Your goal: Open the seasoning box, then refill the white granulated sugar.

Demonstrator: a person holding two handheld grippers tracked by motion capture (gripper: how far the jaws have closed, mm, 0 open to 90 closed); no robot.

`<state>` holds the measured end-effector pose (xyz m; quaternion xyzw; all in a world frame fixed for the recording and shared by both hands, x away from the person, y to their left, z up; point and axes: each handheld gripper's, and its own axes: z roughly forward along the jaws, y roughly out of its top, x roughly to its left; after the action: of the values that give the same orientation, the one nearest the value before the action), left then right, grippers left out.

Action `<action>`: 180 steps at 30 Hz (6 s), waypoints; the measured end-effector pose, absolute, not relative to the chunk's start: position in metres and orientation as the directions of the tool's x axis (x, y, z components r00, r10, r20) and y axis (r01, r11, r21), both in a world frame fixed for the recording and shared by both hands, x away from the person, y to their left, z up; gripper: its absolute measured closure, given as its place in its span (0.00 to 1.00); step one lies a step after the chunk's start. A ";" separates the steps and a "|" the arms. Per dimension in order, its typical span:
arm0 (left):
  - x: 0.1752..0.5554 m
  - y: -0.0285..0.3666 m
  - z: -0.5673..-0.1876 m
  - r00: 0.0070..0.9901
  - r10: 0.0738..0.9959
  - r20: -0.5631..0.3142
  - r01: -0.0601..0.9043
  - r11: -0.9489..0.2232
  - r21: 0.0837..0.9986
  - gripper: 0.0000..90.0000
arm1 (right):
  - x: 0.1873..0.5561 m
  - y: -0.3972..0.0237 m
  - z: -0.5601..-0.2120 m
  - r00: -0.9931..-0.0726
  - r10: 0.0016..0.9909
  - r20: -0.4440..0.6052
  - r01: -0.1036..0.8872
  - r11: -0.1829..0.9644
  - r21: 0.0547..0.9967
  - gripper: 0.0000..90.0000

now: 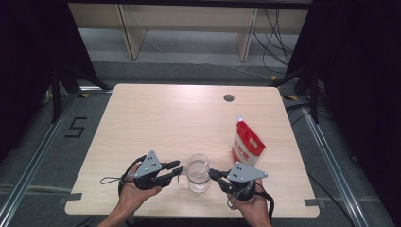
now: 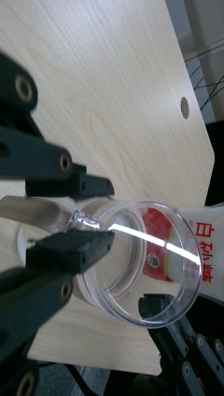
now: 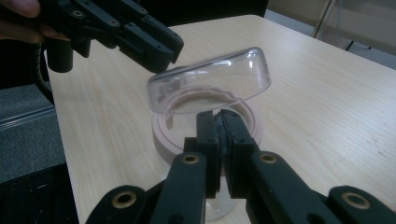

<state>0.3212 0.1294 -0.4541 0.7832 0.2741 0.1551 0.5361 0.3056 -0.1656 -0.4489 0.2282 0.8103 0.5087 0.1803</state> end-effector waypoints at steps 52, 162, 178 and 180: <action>0.296 0.173 -0.491 0.754 0.651 -0.081 0.389 -0.344 0.855 0.18 | 0.313 -0.125 -0.429 -0.860 0.504 -0.077 0.135 0.371 0.919 0.92; 0.295 0.178 -0.490 0.744 0.657 -0.121 0.397 -0.290 0.871 0.18 | 0.263 -0.260 -0.467 -0.586 0.810 0.020 0.346 0.228 0.910 0.39; 0.294 0.176 -0.490 0.746 0.658 -0.105 0.389 -0.302 0.870 0.18 | 0.277 -0.266 -0.469 -0.538 0.843 -0.001 0.336 0.215 0.917 0.36; 0.294 0.175 -0.491 0.746 0.655 -0.122 0.391 -0.282 0.876 0.18 | 0.280 -0.266 -0.469 -0.534 0.845 -0.011 0.327 0.219 0.919 0.36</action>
<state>0.2939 0.1751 -0.4906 0.7896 0.3311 0.1322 0.4995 0.2803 -0.2665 -0.4687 0.4001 0.7327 0.4799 0.2697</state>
